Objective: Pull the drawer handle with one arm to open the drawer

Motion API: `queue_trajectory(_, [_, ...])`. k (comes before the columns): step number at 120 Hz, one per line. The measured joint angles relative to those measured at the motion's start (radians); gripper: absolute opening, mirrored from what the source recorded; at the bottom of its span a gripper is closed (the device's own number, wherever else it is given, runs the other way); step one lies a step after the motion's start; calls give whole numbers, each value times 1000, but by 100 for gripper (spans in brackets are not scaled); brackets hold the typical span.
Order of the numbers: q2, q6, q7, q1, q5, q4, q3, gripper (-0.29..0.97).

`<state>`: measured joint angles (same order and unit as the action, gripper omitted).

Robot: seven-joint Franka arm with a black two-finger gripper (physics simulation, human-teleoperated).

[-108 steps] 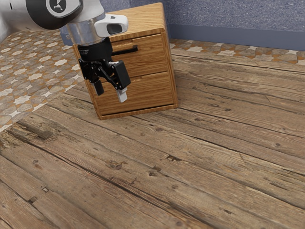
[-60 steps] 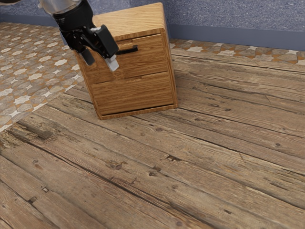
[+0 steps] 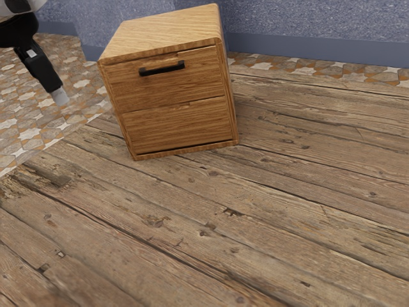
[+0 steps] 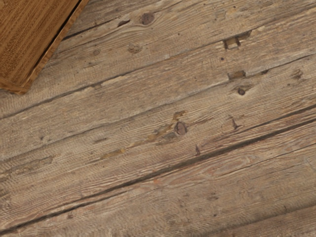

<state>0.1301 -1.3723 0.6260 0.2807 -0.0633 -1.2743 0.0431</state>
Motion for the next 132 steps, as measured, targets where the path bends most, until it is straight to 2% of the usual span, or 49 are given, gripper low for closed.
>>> queue_trajectory(10, [-66,-70,142,52,23,-5,19,68])
queue_trajectory(26, [-83,-122,365,44,53,-33,72,68])
queue_trajectory(36, [-73,-142,463,66,-8,-40,48,68])
queue_trajectory(48, [-97,-184,598,5,-57,-33,47,68])
queue_trajectory(62, [-136,-228,758,-63,-83,12,66,68])
queue_trajectory(74, [-148,-262,876,-180,-87,16,150,68])
queue_trajectory(83, [-196,-298,952,-235,-56,17,237,68])
queue_trajectory(87, [-225,-313,980,-196,-36,18,278,68])
queue_trajectory(97, [-269,-350,1025,48,31,25,396,68])
queue_trajectory(102, [-277,-376,1034,126,62,36,434,68])
queue_trajectory(118, [-355,-433,1065,143,115,209,455,68])
queue_trajectory(125, [-419,-445,1080,177,130,312,424,68])
queue_trajectory(132, [-462,-457,1095,213,151,380,358,68])
